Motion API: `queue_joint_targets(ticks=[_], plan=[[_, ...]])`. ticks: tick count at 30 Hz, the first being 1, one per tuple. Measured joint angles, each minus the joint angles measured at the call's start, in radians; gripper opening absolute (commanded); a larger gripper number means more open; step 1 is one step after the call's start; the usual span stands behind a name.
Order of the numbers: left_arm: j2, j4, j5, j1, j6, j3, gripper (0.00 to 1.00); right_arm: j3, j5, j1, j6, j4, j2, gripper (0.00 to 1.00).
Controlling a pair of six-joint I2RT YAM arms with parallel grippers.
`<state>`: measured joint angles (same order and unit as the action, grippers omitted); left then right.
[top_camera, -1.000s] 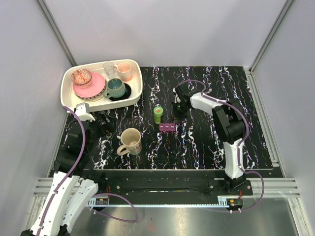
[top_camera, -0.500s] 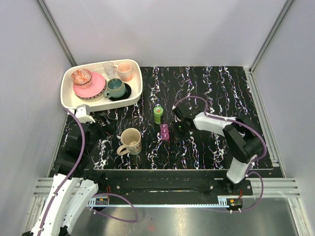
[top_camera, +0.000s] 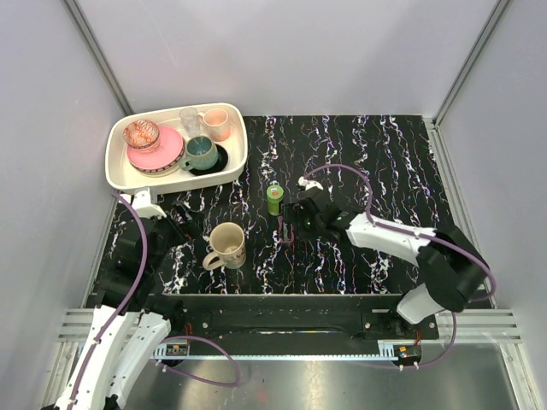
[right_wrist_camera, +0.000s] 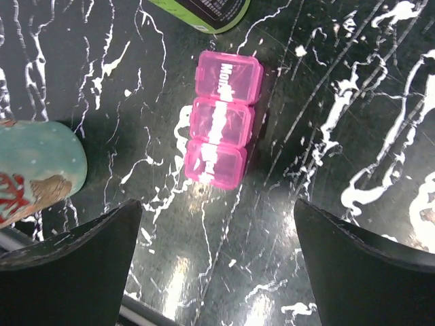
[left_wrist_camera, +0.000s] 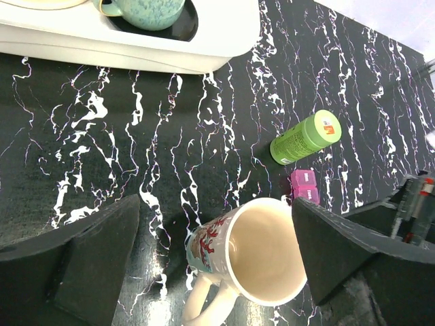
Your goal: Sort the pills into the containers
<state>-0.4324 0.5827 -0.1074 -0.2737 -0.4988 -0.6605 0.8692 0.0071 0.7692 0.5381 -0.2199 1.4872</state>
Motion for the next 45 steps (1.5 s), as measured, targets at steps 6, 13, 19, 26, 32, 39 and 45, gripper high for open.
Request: queue_joint_targets(ticks=[6, 13, 19, 26, 32, 39, 45], plan=[[0.001, 0.003, 0.002, 0.0, 0.0, 0.0, 0.99, 0.076, 0.145, 0.073, 0.011, 0.04, 0.165, 1.0], [0.012, 0.018, 0.003, 0.0, 0.0, 0.0, 0.99, 0.132, 0.22, 0.088, 0.012, 0.044, 0.27, 0.88], [0.013, 0.019, 0.003, 0.0, 0.0, 0.0, 0.99, 0.159, 0.237, 0.095, -0.004, 0.044, 0.3, 0.71], [0.013, 0.019, 0.003, 0.0, 0.0, 0.0, 0.99, 0.159, 0.24, 0.123, -0.034, 0.035, 0.3, 0.63], [0.013, 0.019, 0.004, 0.0, 0.0, 0.0, 0.99, 0.169, 0.248, 0.145, -0.057, 0.016, 0.313, 0.45], [0.013, 0.019, 0.006, 0.0, 0.0, 0.0, 0.99, 0.171, 0.272, 0.146, -0.06, 0.014, 0.315, 0.12], [0.012, 0.022, 0.018, 0.0, -0.003, -0.001, 0.92, 0.138, 0.283, 0.146, -0.103, -0.007, 0.258, 0.07]])
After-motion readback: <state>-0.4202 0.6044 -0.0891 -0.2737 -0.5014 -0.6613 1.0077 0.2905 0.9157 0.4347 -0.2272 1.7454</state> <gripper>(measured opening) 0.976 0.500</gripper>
